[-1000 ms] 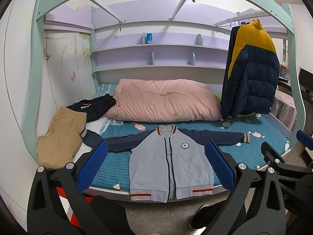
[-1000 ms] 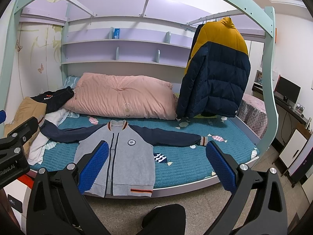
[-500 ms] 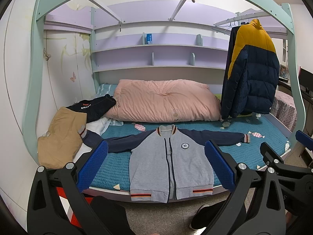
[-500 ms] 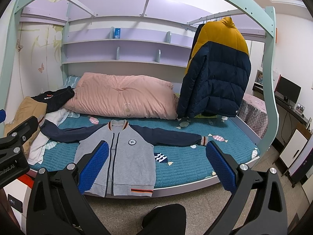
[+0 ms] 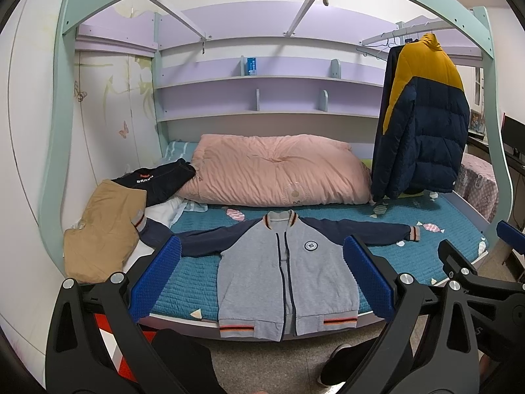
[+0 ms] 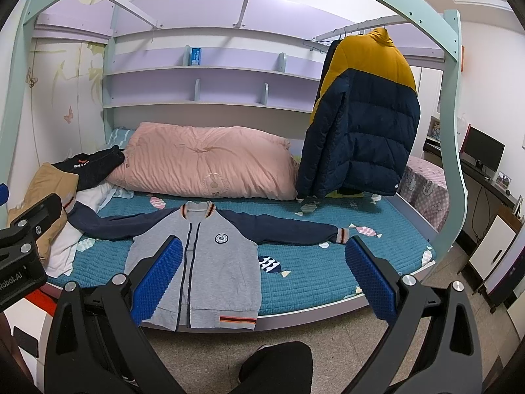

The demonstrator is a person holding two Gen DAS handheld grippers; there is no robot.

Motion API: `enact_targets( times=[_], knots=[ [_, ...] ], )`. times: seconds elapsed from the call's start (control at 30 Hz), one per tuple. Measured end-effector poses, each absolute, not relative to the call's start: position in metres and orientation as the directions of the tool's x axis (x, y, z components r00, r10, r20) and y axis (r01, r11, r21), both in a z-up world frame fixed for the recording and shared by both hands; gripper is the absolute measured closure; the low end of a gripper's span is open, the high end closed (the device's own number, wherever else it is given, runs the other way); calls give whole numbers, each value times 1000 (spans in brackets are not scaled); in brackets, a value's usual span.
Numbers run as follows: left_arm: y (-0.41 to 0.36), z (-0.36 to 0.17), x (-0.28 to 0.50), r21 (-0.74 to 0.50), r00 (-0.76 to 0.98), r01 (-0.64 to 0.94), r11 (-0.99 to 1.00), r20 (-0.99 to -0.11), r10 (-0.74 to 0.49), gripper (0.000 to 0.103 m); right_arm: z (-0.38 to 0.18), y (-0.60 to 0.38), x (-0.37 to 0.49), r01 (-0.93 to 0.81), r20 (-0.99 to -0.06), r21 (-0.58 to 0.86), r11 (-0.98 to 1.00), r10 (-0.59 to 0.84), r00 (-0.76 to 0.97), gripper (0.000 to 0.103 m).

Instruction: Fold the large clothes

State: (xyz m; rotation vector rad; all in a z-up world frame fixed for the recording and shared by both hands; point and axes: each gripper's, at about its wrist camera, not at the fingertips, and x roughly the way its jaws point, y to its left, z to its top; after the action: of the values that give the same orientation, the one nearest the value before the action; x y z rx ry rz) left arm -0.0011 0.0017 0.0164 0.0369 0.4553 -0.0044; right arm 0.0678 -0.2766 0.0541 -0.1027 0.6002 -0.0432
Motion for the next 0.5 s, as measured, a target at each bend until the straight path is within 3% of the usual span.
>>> enact_targets(
  times=[0.5],
  knots=[
    [1, 21, -2, 39, 900, 9, 999, -436, 9, 4, 53, -280, 68, 13, -561, -106, 994, -71, 824, 7]
  ],
)
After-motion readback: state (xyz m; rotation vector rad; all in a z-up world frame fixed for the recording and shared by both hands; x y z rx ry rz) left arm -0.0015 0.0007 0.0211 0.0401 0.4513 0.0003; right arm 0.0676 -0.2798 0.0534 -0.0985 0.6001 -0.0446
